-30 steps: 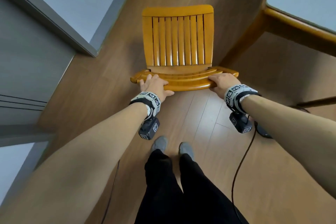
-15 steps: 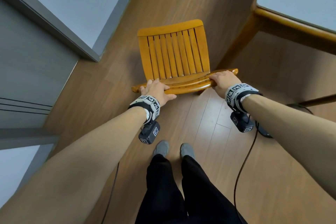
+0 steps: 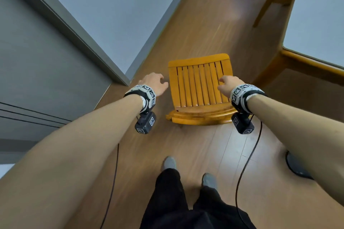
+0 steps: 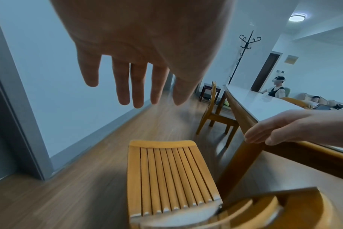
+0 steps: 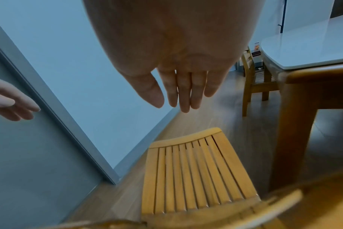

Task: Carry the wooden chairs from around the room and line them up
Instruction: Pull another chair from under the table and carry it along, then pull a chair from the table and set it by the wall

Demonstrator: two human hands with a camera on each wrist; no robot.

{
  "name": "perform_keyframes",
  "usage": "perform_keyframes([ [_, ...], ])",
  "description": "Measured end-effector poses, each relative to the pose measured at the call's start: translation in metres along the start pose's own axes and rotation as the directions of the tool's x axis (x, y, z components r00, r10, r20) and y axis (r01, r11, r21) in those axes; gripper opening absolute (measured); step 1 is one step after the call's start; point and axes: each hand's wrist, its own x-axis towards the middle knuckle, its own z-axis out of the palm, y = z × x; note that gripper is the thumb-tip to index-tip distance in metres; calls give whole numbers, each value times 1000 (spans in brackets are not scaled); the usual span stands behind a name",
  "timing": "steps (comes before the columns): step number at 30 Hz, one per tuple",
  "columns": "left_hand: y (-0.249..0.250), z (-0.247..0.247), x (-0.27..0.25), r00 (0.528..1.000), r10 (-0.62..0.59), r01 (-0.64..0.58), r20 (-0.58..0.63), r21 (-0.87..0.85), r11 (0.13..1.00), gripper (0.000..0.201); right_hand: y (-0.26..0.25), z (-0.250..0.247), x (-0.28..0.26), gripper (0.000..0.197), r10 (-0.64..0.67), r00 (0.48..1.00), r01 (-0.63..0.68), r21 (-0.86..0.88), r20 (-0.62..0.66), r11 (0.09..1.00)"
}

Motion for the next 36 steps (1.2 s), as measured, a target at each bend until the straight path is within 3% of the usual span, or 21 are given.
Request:
perform_keyframes([
  [8, -65, -77, 105, 996, 67, -69, -64, -30, 997, 48, -114, -47, 77, 47, -3, 998, 5, 22, -68, 1000],
  [13, -111, -140, 196, 978, 186, -186, -89, 10, 982, 48, -179, -83, 138, 41, 135, 977, -121, 91, -165, 988],
  [19, -130, -193, 281, 939, 342, -338, -31, 88, 937, 49, -226, -110, 178, 45, 272, 951, -247, 167, -146, 954],
  [25, -92, -232, 383, 900, 436, -434, 7, 113, 894, 49, -223, -144, 245, 51, 347, 932, -325, 179, -105, 928],
  [36, 43, -317, 621, 835, 549, -548, 37, 149, 823, 49, -160, -267, 444, 51, 493, 865, -434, 345, -100, 832],
])
